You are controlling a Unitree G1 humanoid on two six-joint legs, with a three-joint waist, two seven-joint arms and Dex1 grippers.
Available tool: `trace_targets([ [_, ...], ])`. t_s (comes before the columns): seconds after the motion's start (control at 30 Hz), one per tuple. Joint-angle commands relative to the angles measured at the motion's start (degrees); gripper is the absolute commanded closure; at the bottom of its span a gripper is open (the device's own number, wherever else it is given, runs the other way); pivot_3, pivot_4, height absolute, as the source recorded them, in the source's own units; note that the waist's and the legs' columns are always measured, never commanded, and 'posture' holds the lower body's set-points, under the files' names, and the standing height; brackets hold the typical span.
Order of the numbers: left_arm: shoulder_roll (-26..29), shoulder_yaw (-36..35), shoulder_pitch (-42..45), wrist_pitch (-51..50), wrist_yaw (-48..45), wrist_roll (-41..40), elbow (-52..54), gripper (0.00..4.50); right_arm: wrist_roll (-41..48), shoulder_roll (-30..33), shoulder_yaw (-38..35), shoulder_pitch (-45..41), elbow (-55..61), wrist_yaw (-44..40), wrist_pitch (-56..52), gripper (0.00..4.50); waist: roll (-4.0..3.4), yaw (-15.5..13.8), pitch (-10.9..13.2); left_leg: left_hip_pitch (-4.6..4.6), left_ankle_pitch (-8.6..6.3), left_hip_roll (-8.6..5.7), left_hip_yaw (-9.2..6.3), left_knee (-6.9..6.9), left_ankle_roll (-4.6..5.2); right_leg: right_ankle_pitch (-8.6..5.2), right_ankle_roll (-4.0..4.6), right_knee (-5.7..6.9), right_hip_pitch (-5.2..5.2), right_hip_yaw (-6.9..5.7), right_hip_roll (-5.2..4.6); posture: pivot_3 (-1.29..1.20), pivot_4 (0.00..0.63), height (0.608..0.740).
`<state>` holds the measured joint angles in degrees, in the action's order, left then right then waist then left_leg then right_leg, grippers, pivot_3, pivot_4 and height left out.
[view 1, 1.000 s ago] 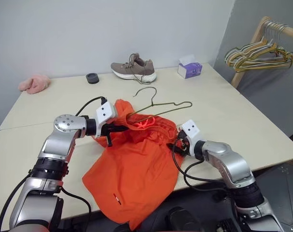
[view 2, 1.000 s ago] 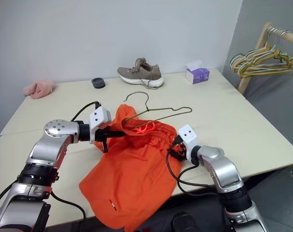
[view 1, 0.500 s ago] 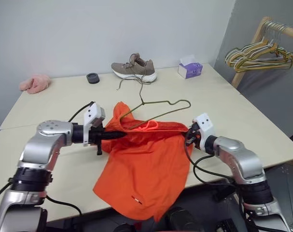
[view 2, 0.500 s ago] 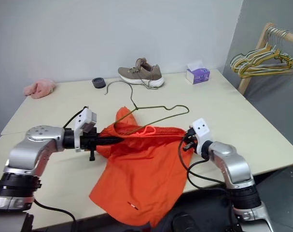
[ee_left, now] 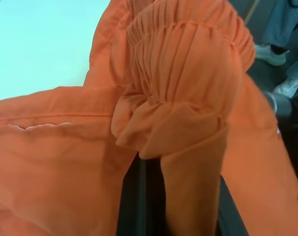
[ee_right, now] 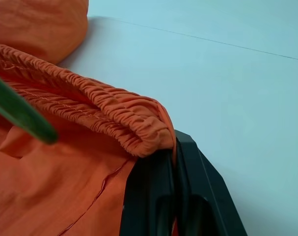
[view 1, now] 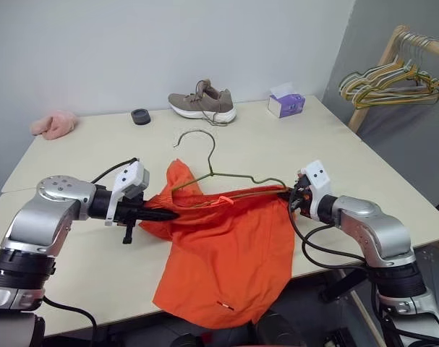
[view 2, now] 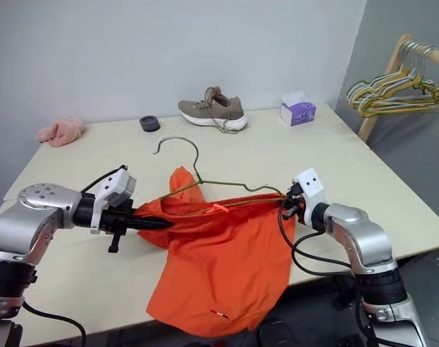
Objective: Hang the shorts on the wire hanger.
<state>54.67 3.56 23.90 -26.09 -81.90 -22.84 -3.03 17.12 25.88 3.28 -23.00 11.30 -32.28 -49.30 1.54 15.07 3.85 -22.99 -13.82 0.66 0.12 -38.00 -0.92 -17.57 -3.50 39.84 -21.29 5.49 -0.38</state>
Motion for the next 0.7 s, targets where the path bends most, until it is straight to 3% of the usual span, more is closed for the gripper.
trace_targets([
  [0.03,1.59,-1.02,1.62,1.97,0.63,2.40,-2.96,4.50,-0.78,2.82,-3.40,0.19,1.26,1.58,-0.32,4.46,0.00,-0.13,0.00,0.00,0.00,0.00,0.00,0.00,0.00,0.00,0.00,0.00,0.00,0.00,0.00,-0.22,0.005,0.740],
  [0.7,1.60,1.97,2.40,12.63,4.05,9.70,-10.27,4.50,-2.09,7.42,1.04,-0.60,6.08,0.29,0.80,4.46,0.00,-0.17,0.01,0.00,0.00,0.01,0.01,0.00,0.00,-0.01,-0.01,0.00,-0.02,0.02,-0.01,-0.23,0.010,0.740],
])
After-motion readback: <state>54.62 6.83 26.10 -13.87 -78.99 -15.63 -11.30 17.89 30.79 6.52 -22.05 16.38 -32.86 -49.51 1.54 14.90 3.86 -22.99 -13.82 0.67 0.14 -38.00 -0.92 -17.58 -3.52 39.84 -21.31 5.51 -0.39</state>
